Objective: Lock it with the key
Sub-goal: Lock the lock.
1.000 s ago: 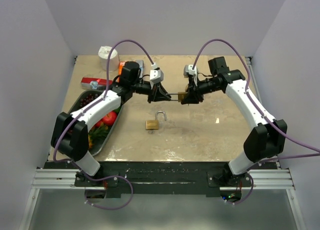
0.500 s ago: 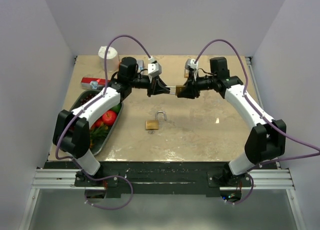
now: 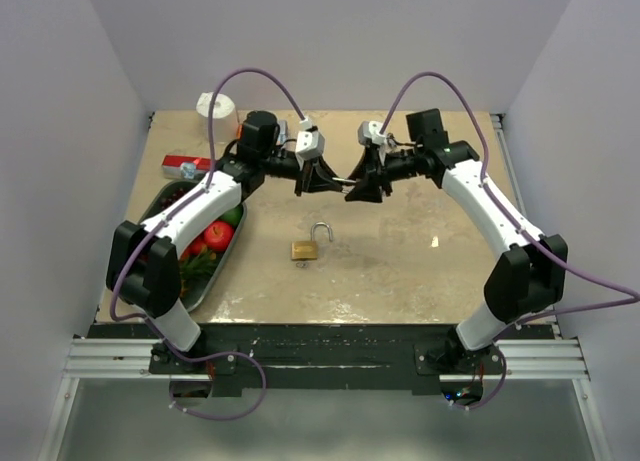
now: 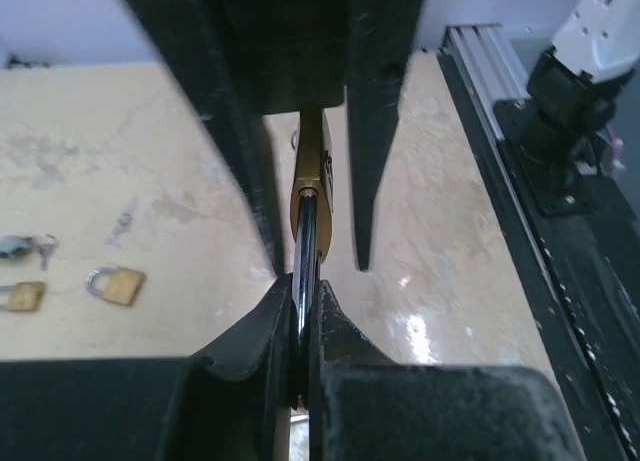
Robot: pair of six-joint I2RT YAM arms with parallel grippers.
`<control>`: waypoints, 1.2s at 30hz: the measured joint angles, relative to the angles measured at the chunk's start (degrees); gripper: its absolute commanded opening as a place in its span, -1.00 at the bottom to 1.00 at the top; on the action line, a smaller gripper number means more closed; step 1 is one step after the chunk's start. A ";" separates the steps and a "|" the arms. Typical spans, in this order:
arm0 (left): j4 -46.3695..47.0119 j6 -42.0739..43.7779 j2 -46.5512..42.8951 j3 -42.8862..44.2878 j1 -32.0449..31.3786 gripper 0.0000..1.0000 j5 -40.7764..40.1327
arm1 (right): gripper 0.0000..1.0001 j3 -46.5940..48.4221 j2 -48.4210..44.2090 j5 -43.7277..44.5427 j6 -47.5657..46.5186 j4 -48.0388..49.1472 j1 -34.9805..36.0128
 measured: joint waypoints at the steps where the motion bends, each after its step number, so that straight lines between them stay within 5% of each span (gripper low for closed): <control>1: -2.86 2.75 0.00 0.85 -0.46 -1.00 0.39 | 0.21 1.38 0.39 -1.03 -1.99 -1.68 1.05; 11: -24.61 22.69 -1.09 1.66 2.03 -1.00 0.07 | 0.36 6.32 0.48 -1.92 -17.35 -17.38 -2.29; 20: -21.75 20.94 -7.23 -2.38 3.69 -1.00 -1.55 | -0.02 5.20 -0.90 2.97 -19.98 -22.43 -3.06; 31: -18.78 17.66 -7.48 -3.23 3.69 -1.00 -1.57 | -0.12 3.87 -1.49 4.09 -14.03 -16.09 -2.21; 36: -17.81 16.59 -7.48 -3.23 3.69 -1.00 -1.57 | -0.48 3.69 -1.46 4.46 -13.09 -14.71 -1.16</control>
